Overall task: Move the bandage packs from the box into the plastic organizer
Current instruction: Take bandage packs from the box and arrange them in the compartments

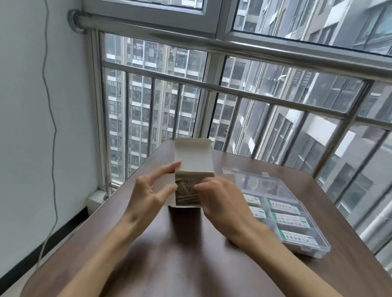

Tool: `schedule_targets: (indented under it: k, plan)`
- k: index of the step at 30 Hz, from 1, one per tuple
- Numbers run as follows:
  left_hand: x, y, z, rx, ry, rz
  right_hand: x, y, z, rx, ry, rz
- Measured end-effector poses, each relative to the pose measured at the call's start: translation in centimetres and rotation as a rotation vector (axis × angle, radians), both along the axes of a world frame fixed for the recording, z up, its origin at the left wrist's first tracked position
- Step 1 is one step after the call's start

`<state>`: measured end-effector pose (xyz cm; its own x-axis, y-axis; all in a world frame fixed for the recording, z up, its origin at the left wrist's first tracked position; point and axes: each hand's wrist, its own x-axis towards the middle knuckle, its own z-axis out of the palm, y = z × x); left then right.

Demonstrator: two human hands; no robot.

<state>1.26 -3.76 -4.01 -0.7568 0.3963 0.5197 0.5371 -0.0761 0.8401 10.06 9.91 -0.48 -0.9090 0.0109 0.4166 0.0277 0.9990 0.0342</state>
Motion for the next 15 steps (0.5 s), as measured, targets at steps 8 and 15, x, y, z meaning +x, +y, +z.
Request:
schedule_targets:
  k: [8,15]
  plan:
    - [-0.4,-0.1,-0.8,-0.006,-0.013,-0.044,-4.2,-1.3,0.6,-0.047,-0.410,-0.243]
    - [-0.4,-0.1,-0.6,0.001,-0.039,-0.054,-4.5,-0.9,0.0,-0.017,-0.437,-0.210]
